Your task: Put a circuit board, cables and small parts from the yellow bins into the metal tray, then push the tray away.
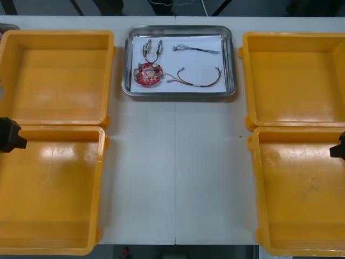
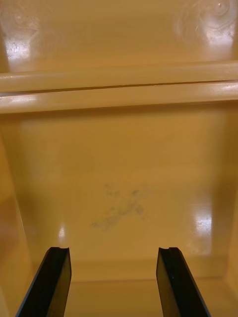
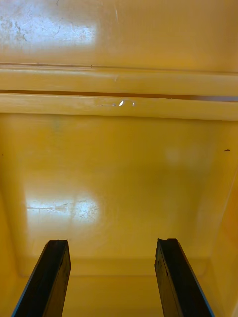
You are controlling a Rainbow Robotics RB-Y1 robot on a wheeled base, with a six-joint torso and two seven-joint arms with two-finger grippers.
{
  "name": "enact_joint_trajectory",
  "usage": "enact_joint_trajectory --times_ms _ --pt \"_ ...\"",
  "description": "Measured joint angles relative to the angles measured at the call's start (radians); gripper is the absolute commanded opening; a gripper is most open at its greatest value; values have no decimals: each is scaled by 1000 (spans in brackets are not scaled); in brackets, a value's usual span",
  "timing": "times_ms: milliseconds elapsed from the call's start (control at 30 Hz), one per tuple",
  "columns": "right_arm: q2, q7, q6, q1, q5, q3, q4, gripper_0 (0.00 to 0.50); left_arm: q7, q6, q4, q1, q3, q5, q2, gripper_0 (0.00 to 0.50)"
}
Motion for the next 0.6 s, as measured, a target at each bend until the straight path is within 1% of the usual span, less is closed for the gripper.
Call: enact_joint_trajectory --times_ms 600 --pt "0 0 0 0 0 0 0 500 0 0 0 0 0 0 0 500"
